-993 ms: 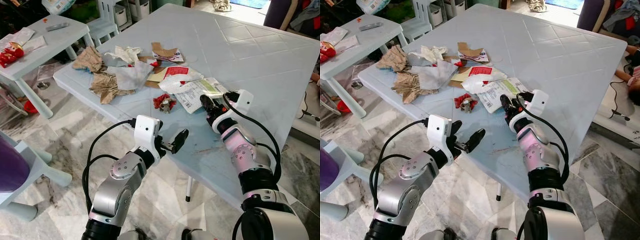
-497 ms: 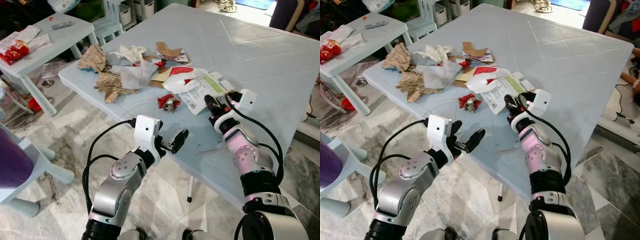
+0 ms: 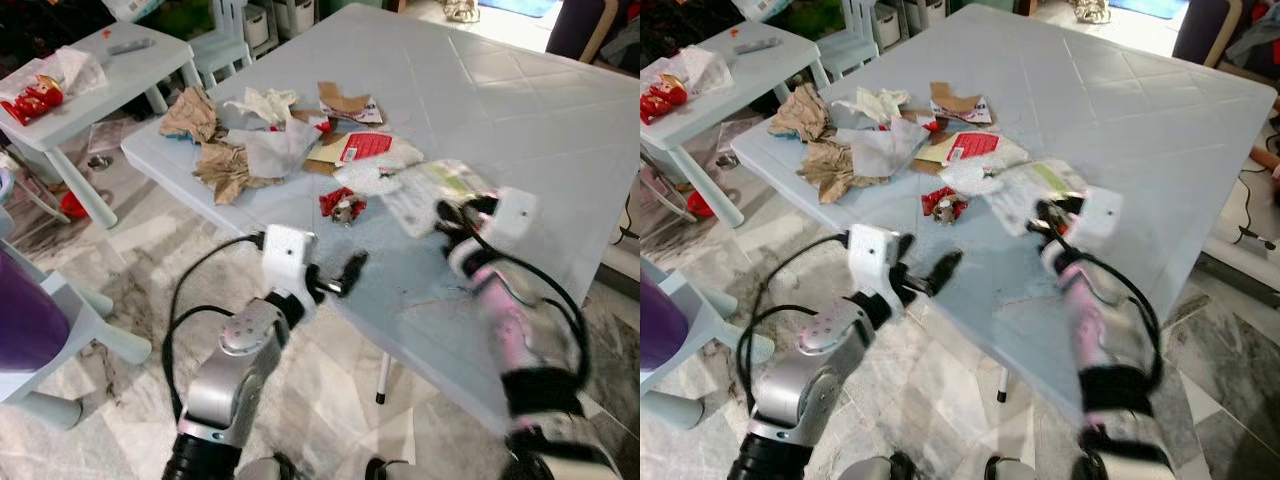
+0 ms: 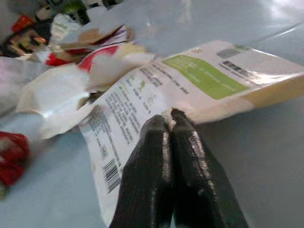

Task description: Picking trash to rubbish bin

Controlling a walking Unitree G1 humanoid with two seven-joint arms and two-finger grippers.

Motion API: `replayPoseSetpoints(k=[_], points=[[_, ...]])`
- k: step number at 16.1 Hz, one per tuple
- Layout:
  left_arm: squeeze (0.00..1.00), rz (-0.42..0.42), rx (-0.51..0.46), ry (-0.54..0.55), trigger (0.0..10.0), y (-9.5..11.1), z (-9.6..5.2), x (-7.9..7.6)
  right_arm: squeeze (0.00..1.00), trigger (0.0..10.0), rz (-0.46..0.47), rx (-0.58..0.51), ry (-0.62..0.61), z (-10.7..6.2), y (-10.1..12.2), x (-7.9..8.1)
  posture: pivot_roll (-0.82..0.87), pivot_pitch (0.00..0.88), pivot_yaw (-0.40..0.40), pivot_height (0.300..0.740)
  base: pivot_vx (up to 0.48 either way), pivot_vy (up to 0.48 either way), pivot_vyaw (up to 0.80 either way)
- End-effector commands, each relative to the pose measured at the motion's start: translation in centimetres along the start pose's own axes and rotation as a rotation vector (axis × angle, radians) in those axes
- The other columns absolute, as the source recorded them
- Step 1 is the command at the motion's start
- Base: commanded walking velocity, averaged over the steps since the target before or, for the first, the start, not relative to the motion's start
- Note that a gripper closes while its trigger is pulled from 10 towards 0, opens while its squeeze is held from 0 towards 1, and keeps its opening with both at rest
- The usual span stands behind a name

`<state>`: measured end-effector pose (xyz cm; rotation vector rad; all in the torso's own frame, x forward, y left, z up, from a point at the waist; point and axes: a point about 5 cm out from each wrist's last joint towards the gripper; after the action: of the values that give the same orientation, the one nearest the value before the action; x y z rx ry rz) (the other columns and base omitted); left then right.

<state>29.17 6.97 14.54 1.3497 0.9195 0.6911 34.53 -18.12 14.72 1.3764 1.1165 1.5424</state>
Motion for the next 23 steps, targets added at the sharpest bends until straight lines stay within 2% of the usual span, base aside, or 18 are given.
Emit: replayPoseSetpoints(k=[1, 3, 6, 7, 12, 16, 20, 21, 23], points=[[0.0, 0.027, -0.007, 0.035, 10.0, 0.1, 0.0, 0.6, 0.0, 0.0, -0.039, -0.028, -0.006, -0.6, 0.9, -0.1, -0.02, 0.177, 0.029, 0.74, 0.0, 0.0, 0.0], [0.0, 0.061, -0.018, 0.06, 10.0, 0.3, 0.5, 1.0, 0.0, 0.0, -0.06, -0.048, -0.015, -2.1, 1.9, -0.4, -0.04, 0.184, 0.037, 0.74, 0.0, 0.0, 0.0], [0.0, 0.087, -0.042, 0.074, 10.0, 0.7, 1.4, 1.3, 0.0, 0.0, -0.093, -0.045, 0.0, -4.4, 2.3, 0.2, -0.06, 0.192, 0.042, 0.74, 0.0, 0.0, 0.0], [0.0, 0.092, -0.055, 0.076, 10.0, 0.9, 1.9, 1.5, 0.0, 0.0, -0.104, -0.027, 0.019, -5.7, 2.2, 0.5, -0.09, 0.201, 0.047, 0.74, 0.0, 0.0, 0.0], [0.0, 0.128, -0.091, 0.093, 10.0, 1.2, 4.1, 2.8, 0.0, 0.0, -0.13, 0.06, 0.067, -9.9, 1.9, 1.1, -0.16, 0.225, 0.053, 0.74, 0.0, 0.0, 0.0], [0.0, 0.141, -0.108, 0.091, 10.0, 1.5, 5.6, 3.0, 0.0, 0.0, -0.142, 0.079, 0.077, -10.9, 2.3, 1.5, -0.19, 0.232, 0.058, 0.74, 0.0, 0.0, 0.0], [0.0, 0.129, -0.124, 0.091, 10.0, 1.1, 6.5, 3.4, 0.0, 0.0, -0.11, 0.107, 0.15, -11.7, 2.6, 2.9, -0.23, 0.242, 0.056, 0.74, 0.0, 0.0, 0.0], [0.0, 0.109, -0.14, 0.079, 0.0, 1.1, 6.6, 3.3, 0.0, 0.0, -0.095, 0.137, 0.202, -12.3, 2.3, 3.5, -0.23, 0.245, 0.057, 0.74, 0.0, 0.0, 0.0], [0.0, 0.12, -0.148, 0.08, 0.0, 1.1, 6.7, 3.3, 0.0, 0.0, -0.094, 0.158, 0.227, -12.7, 2.2, 3.8, -0.24, 0.247, 0.059, 0.74, 0.0, 0.0, 0.0]])
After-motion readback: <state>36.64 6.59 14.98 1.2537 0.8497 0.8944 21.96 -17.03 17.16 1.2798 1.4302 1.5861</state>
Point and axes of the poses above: a point about 5 cm out from each wrist's last joint towards the gripper, its own z axis pointing out of the wrist towards the gripper, its own y axis along the axis of the wrist's last joint, x = y × z
